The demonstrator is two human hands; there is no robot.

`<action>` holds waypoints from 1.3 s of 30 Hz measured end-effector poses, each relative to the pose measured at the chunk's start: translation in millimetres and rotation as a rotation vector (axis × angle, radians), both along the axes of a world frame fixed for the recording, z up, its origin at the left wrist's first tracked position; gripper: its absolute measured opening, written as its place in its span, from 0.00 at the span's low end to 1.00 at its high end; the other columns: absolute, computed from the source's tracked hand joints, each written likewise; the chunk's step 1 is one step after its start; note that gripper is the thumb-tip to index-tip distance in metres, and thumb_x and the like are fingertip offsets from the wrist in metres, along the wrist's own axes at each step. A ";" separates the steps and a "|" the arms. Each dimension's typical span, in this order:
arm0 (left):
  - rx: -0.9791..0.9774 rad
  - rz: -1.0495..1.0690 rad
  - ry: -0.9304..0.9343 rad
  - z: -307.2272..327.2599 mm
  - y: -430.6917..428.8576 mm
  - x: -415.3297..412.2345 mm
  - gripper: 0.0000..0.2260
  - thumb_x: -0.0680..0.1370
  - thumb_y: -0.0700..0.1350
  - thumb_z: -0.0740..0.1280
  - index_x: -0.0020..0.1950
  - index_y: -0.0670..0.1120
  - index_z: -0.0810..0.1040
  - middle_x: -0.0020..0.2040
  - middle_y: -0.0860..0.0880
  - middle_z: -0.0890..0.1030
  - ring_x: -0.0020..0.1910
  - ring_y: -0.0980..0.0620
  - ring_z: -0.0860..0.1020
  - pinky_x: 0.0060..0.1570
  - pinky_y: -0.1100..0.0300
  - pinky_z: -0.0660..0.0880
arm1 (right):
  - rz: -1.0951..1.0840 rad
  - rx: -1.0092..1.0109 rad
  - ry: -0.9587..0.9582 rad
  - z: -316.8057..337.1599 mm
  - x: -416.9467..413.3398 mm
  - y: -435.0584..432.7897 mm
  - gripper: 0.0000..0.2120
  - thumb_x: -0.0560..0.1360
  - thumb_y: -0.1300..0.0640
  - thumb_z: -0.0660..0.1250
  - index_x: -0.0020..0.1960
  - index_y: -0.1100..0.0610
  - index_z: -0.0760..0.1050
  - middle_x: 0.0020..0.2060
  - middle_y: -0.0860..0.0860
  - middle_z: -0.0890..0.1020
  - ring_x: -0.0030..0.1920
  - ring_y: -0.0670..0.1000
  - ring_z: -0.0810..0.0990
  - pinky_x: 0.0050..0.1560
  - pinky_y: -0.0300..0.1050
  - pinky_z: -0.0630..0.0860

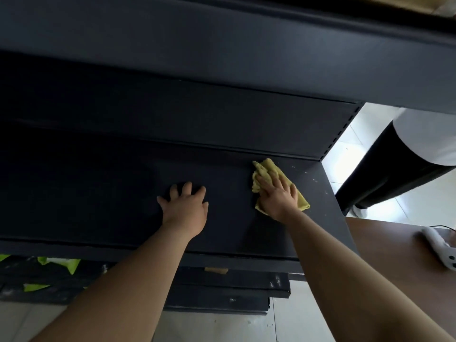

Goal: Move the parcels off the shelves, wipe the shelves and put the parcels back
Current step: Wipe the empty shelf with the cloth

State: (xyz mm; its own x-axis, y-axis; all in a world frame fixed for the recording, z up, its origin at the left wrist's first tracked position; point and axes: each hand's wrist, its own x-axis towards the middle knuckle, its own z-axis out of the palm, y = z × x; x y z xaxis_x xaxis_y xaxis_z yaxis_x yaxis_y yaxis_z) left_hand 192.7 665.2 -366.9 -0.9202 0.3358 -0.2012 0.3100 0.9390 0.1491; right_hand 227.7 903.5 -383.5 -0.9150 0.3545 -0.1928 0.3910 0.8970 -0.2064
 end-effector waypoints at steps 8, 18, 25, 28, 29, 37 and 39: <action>0.005 0.029 -0.013 1.6 12.8 -2.4 0.22 0.82 0.57 0.50 0.76 0.58 0.54 0.76 0.49 0.53 0.75 0.39 0.49 0.67 0.29 0.51 | 0.263 -0.074 0.022 0.4 -38.9 -40.3 0.23 0.80 0.48 0.47 0.75 0.35 0.54 0.78 0.45 0.47 0.77 0.51 0.40 0.73 0.59 0.34; 0.030 0.043 -0.019 -0.7 44.7 -13.2 0.21 0.82 0.54 0.49 0.76 0.58 0.53 0.77 0.47 0.51 0.75 0.38 0.46 0.67 0.28 0.48 | 0.137 0.003 0.010 -3.0 -82.3 4.9 0.24 0.81 0.48 0.48 0.76 0.36 0.50 0.78 0.43 0.46 0.77 0.49 0.42 0.75 0.58 0.39; 0.027 0.039 -0.020 0.1 65.5 -13.6 0.21 0.83 0.52 0.49 0.76 0.58 0.53 0.76 0.46 0.51 0.75 0.37 0.46 0.67 0.28 0.48 | -0.066 0.019 0.052 -4.3 -56.3 60.8 0.27 0.78 0.51 0.53 0.76 0.39 0.52 0.78 0.44 0.48 0.77 0.52 0.44 0.74 0.59 0.41; 0.016 0.031 -0.028 0.8 67.1 -13.8 0.21 0.83 0.51 0.49 0.76 0.58 0.52 0.76 0.46 0.51 0.75 0.37 0.46 0.67 0.27 0.49 | -0.170 -0.013 0.053 -3.3 -45.1 60.2 0.27 0.78 0.51 0.51 0.76 0.40 0.53 0.78 0.46 0.48 0.77 0.54 0.42 0.74 0.61 0.38; 0.013 0.033 -0.030 0.7 67.3 -13.8 0.21 0.83 0.51 0.49 0.76 0.57 0.52 0.76 0.46 0.50 0.75 0.37 0.46 0.67 0.28 0.49 | -0.164 -0.011 0.052 -4.1 -42.2 54.8 0.27 0.78 0.50 0.51 0.76 0.40 0.52 0.78 0.47 0.48 0.77 0.55 0.41 0.73 0.61 0.37; 0.034 -0.032 -0.038 1.2 86.9 -2.4 0.21 0.83 0.51 0.49 0.76 0.58 0.53 0.77 0.46 0.50 0.75 0.39 0.46 0.68 0.30 0.48 | -0.083 -0.021 0.020 0.2 -45.4 68.5 0.25 0.79 0.48 0.51 0.74 0.34 0.53 0.78 0.44 0.48 0.77 0.54 0.41 0.73 0.63 0.38; 0.024 -0.043 -0.035 0.3 93.0 0.8 0.21 0.83 0.51 0.49 0.76 0.58 0.52 0.77 0.46 0.49 0.75 0.38 0.45 0.68 0.29 0.47 | -0.150 -0.023 -0.014 2.5 -46.6 81.7 0.25 0.78 0.48 0.51 0.74 0.34 0.53 0.78 0.44 0.47 0.77 0.53 0.40 0.72 0.64 0.37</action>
